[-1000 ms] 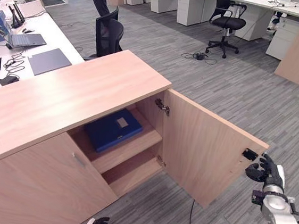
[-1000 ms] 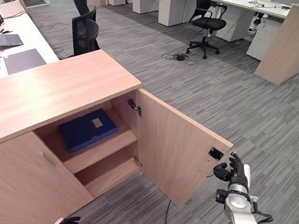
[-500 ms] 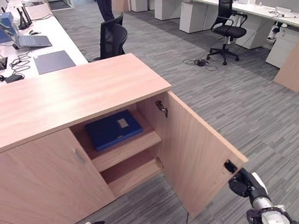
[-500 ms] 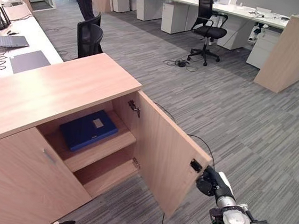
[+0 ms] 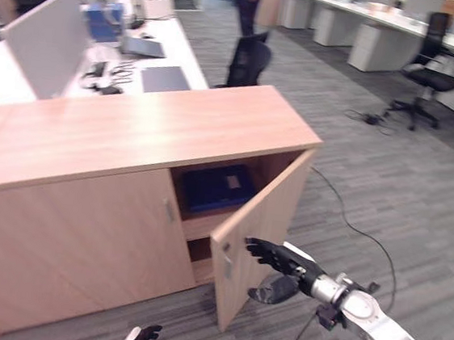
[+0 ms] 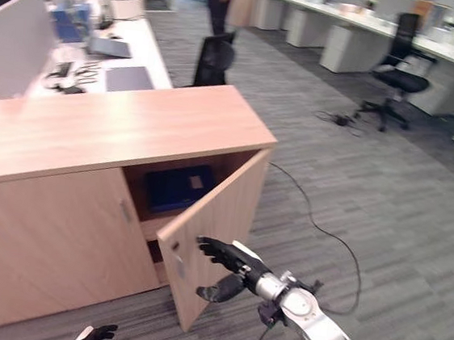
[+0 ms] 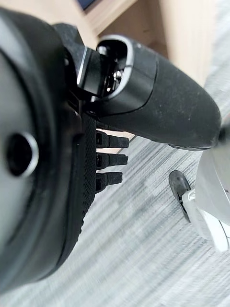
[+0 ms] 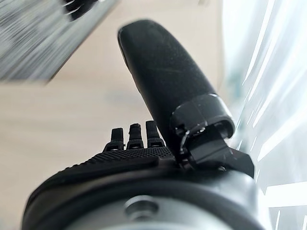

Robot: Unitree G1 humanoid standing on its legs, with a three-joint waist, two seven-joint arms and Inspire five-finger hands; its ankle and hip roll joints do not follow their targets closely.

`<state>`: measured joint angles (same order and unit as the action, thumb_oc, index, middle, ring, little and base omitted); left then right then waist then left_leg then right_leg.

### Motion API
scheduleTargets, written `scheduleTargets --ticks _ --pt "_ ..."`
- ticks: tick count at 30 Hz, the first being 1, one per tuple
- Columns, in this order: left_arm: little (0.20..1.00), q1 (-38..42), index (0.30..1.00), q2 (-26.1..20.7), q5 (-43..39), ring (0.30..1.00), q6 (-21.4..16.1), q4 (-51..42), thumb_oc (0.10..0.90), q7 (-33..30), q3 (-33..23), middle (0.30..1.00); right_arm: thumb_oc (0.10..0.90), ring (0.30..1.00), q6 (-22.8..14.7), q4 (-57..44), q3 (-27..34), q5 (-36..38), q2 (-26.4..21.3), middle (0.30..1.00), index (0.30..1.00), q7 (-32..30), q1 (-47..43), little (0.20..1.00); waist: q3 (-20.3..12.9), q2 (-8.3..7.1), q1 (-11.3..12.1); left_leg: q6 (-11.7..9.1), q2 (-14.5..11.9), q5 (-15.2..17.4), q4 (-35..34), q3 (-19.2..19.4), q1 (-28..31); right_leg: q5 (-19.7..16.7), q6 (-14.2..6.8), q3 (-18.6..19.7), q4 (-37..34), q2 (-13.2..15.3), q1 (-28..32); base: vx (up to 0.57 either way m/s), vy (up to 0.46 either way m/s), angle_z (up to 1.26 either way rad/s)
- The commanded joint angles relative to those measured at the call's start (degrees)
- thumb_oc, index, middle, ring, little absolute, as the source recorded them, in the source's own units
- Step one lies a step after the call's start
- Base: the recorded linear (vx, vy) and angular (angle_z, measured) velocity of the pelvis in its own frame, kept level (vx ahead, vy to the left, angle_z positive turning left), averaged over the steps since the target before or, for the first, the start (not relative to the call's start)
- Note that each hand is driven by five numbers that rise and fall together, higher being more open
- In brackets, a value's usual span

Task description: Put the empty folder in the office cabinet

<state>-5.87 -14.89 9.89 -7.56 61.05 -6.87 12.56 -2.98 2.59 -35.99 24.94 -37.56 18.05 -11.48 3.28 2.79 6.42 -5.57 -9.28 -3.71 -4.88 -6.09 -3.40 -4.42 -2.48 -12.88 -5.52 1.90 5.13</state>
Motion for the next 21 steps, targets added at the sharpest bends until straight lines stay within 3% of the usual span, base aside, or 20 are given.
scheduleTargets --ticks 1,2,4,7,8,11,14,18,19,20,21 --pt "0.9 4.43 0.9 -3.13 2.32 0.9 -1.61 0.13 0.8 -1.03 3.2 0.9 0.8 0.9 -8.22 -4.6 1.36 3.32 4.39 0.9 0.9 -0.5 -12.43 0.9 4.17 -2.87 1.47 -5.22 0.7 0.58 1.42 -1.74 4.18 10.99 -4.23 -0.58 1.12 3.78 5.06 -0.06 -0.01 0.88" --pt "0.9 4.37 0.9 -2.88 1.65 0.9 -1.45 0.33 0.8 -1.71 3.15 0.9 0.8 0.9 -8.73 -3.0 0.07 2.68 7.36 0.9 0.9 -2.4 -14.82 0.9 4.86 -2.84 2.97 -5.61 0.57 0.66 3.73 -2.01 1.93 10.97 -4.2 -2.59 0.89 4.31 5.26 -0.06 0.014 1.12" --pt "0.9 4.66 0.9 -2.54 1.37 0.9 -1.28 0.52 0.8 -2.31 3.54 0.9 0.8 0.9 -9.43 -0.68 -0.22 0.83 9.61 0.9 0.9 -5.32 -16.65 0.9 5.9 -2.92 3.89 -5.59 0.25 0.57 7.24 1.23 -0.92 11.16 -4.24 -4.97 0.81 5.11 5.83 -0.08 0.057 0.92" --pt "0.9 4.53 0.9 -2.19 2.2 0.9 -0.64 0.07 0.8 -2.56 4.77 0.9 0.8 0.9 -9.71 4.52 1.69 -2.29 12.72 0.9 0.9 -11.22 -18.4 0.9 5.67 -3.08 3.4 -3.33 -2.93 0.7 10.63 17.93 -1.91 11.91 -4.28 -10.27 1.18 5.98 6.77 -0.06 0.083 1.06" --pt "0.9 4.0 0.9 -2.33 2.28 0.9 -0.47 -0.18 0.8 -2.44 5.06 0.9 0.8 0.9 -9.66 7.19 3.11 -3.06 14.06 0.9 0.9 -13.78 -19.64 0.9 5.33 -3.02 3.82 -3.2 -3.19 0.48 11.26 20.96 -2.45 12.01 -4.29 -11.31 1.26 6.08 7.09 0.04 0.097 1.44" --pt "0.9 1.33 0.9 -2.82 2.26 0.9 0.04 0.86 0.8 -1.9 4.96 0.9 0.8 0.9 -9.3 15.76 9.01 -6.46 16.98 0.9 0.9 -20.52 -20.82 0.9 3.8 -2.46 5.98 -2.12 -1.26 0.79 8.32 19.47 -1.65 12.01 -4.46 -13.91 2.51 6.7 8.35 0.12 0.109 1.1" --pt "0.9 1.43 0.9 -3.91 2.83 0.9 1.11 1.82 0.8 -1.68 5.2 0.9 0.8 0.9 -8.7 25.66 16.22 -5.86 17.99 0.9 0.9 -26.84 -21.59 0.9 3.31 -3.09 7.19 -0.6 0.83 1.05 6.88 18.58 -1.41 12.94 -4.55 -16.62 6.72 8.78 8.12 0.08 0.136 0.9" --pt "0.9 1.41 0.9 -4.62 2.49 0.9 1.61 2.23 0.8 -1.98 3.84 0.9 0.8 0.9 -7.76 28.54 20.51 -6.16 18.02 0.9 0.9 -27.99 -18.71 0.9 3.48 -2.96 7.16 1.69 2.86 2.89 5.91 18.19 0.47 13.78 -5.84 -16.15 14.91 11.92 5.01 0.07 0.19 0.44" --pt "0.9 1.33 0.9 -4.74 2.61 0.9 1.65 2.31 0.8 -2.04 3.33 0.9 0.8 0.9 -7.39 28.65 21.34 -6.71 17.74 0.9 0.9 -27.58 -17.13 0.9 3.68 -2.75 6.85 2.57 3.46 3.55 5.6 18.3 1.26 13.47 -6.71 -15.79 18.8 13.42 3.5 0.07 0.245 -0.03" --pt "0.9 1.14 0.9 -5.22 3.14 0.9 2.11 2.06 0.8 -2.24 2.36 0.9 0.8 0.9 -6.06 28.42 22.08 -8.09 17.17 0.9 0.9 -25.75 -13.65 0.9 4.27 -2.39 5.46 4.06 4.63 4.36 4.16 18.81 3.66 10.71 -8.81 -14.21 26.75 16.53 0.33 0.08 0.3 -0.06" --pt "0.9 1.37 0.9 -5.54 3.46 0.9 2.22 1.77 0.8 -2.28 2.2 0.9 0.8 0.9 -5.65 28.03 22.39 -8.62 17.09 0.9 0.9 -24.98 -11.65 0.9 5.02 -2.06 4.41 4.44 4.86 4.35 3.61 18.76 4.48 8.13 -10.16 -12.94 30.47 17.17 -1.7 0.07 0.268 -0.05"
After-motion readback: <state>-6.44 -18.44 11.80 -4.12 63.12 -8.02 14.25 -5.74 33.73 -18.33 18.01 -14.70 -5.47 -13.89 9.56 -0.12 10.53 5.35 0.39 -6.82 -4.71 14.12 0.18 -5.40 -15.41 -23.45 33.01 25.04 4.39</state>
